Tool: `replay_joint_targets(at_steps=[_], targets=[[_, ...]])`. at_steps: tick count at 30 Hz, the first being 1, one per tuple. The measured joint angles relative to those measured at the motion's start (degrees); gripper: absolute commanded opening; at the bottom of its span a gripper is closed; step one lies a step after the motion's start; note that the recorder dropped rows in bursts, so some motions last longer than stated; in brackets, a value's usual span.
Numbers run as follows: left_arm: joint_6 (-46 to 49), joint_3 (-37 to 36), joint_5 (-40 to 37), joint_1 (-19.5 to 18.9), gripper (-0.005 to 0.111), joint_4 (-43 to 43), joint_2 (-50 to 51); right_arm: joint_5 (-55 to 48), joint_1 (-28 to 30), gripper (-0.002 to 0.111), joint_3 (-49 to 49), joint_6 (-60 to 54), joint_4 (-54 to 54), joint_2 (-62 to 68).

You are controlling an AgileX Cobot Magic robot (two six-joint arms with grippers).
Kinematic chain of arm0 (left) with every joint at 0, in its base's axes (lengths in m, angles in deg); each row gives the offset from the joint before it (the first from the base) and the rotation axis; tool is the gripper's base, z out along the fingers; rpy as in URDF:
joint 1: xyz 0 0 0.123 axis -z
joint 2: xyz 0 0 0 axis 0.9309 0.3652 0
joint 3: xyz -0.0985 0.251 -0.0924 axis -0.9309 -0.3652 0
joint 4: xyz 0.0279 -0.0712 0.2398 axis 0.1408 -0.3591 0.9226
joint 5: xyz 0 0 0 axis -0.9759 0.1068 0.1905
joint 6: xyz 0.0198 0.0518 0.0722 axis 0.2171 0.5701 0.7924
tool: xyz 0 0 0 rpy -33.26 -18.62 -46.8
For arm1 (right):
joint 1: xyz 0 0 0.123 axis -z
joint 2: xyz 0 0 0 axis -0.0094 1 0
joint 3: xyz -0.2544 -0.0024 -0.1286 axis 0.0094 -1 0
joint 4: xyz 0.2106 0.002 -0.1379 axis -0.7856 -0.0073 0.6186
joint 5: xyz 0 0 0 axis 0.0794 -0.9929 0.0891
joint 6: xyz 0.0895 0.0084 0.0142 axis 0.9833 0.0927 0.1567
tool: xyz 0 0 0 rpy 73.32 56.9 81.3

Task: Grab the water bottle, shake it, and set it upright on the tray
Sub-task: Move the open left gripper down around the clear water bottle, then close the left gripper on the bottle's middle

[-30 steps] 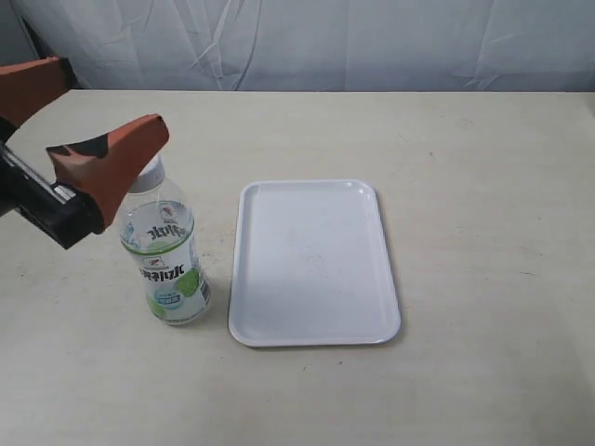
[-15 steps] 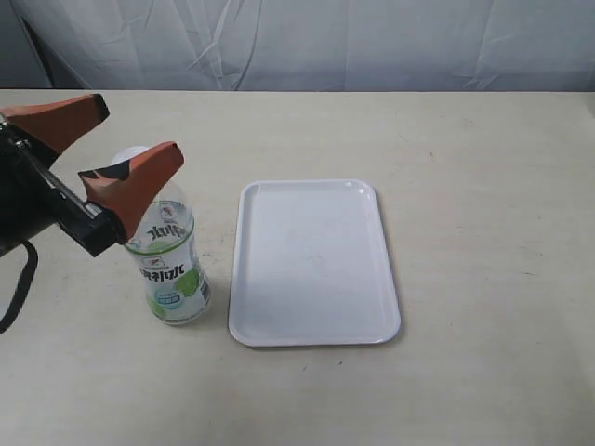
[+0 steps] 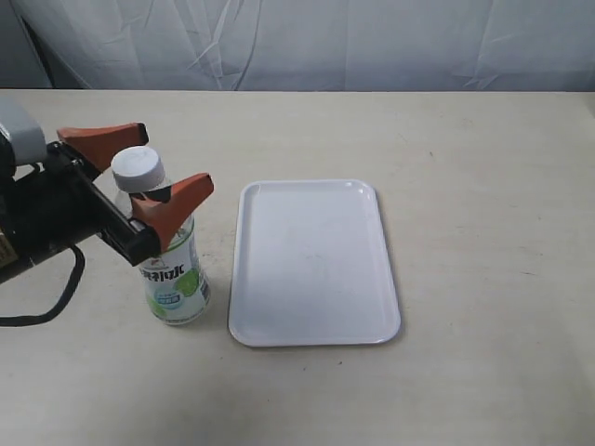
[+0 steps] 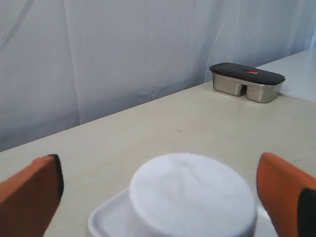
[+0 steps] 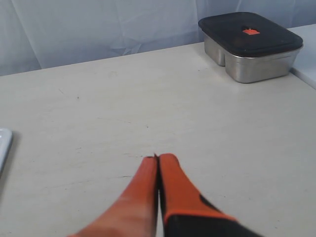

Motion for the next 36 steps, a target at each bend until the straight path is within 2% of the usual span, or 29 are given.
replay_joint_targets(at_steps=[19, 22, 30, 32, 33, 36], targets=[[3.5, 0.4, 0.1, 0.0, 0.103, -1.0, 16.1, 0.0, 0.0, 0.003, 0.0, 0.0, 0.0, 0.0], [3.7, 0.4, 0.1, 0.0, 0.090, -1.0, 16.4, 0.0, 0.0, 0.003, 0.0, 0.0, 0.0, 0.0], [3.7, 0.5, 0.1, 0.0, 0.019, -1.5, 16.5, 0.0, 0.0, 0.003, 0.0, 0.0, 0.0, 0.0], [3.3, 0.5, 0.1, 0.0, 0.004, -1.2, 16.5, 0.0, 0.0, 0.003, 0.0, 0.0, 0.0, 0.0], [3.2, 0.5, 0.1, 0.0, 0.000, -1.1, 16.5, 0.0, 0.0, 0.003, 0.0, 0.0, 0.0, 0.0], [3.0, 0.5, 0.3, 0.0, 0.000, 0.0, 16.5, 0.0, 0.0, 0.003, 0.0, 0.0, 0.0, 0.0]])
